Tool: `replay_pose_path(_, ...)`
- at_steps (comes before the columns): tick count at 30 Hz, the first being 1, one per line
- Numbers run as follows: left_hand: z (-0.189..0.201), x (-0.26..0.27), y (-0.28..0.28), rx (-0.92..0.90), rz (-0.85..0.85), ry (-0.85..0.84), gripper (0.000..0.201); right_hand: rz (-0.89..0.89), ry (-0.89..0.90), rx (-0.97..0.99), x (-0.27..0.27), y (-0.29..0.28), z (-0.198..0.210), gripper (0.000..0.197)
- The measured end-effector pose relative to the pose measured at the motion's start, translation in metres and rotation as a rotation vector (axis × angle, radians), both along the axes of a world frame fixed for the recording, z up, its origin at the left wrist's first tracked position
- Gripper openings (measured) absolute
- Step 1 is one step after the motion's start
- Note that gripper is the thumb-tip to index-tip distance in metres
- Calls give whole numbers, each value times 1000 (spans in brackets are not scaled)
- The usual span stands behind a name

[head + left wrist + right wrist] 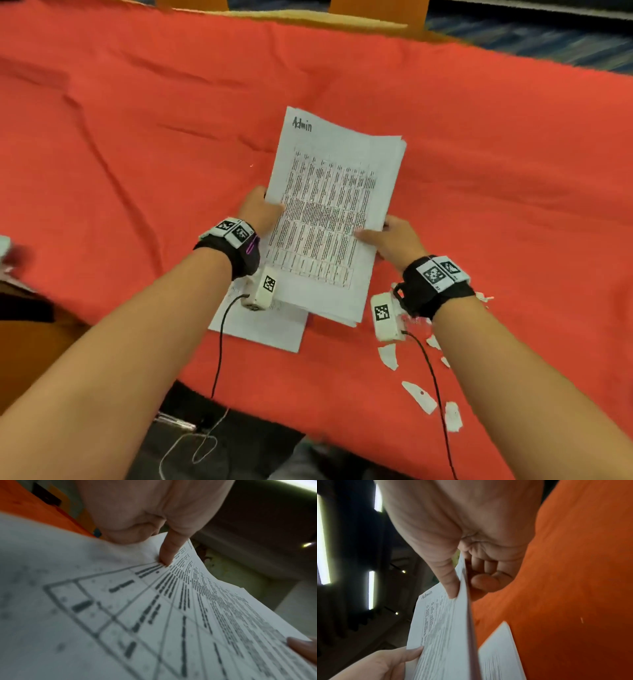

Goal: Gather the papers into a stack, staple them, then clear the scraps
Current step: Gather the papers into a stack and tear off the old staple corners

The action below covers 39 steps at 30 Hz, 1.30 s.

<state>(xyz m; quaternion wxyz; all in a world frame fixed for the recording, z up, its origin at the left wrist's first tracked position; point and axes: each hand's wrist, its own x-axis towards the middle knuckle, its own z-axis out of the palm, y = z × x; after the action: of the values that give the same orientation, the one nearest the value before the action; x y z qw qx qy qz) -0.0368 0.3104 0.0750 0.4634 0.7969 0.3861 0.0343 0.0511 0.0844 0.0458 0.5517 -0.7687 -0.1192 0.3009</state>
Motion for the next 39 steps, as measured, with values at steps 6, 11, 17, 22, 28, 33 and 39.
replay_pose_path(6, -66, -47, 58, 11, 58, 206, 29, 64, 151, -103, -45, 64, -54, 32)
replay_pose_path(11, -103, -59, 72, 10, 70, 300, 18, 75, 119, -221, -61, 87, -86, 27)
replay_pose_path(17, -123, -61, 72, 128, 107, 433, 33, 74, 10, -430, -65, 93, -111, 41)
replay_pose_path(22, -130, -57, 76, 121, 126, 449, 45, -30, 14, -420, -61, 97, -122, 36)
replay_pose_path(28, -120, -50, 75, -130, 191, 352, 22, -92, 271, -320, -50, 101, -113, 25)
replay_pose_path(33, -115, -49, 69, -114, 130, 291, 12, -17, 286, -310, -47, 102, -104, 34)
replay_pose_path(39, -79, -29, 39, -79, 60, 84, 30, -170, 327, -154, -30, 67, -78, 35)
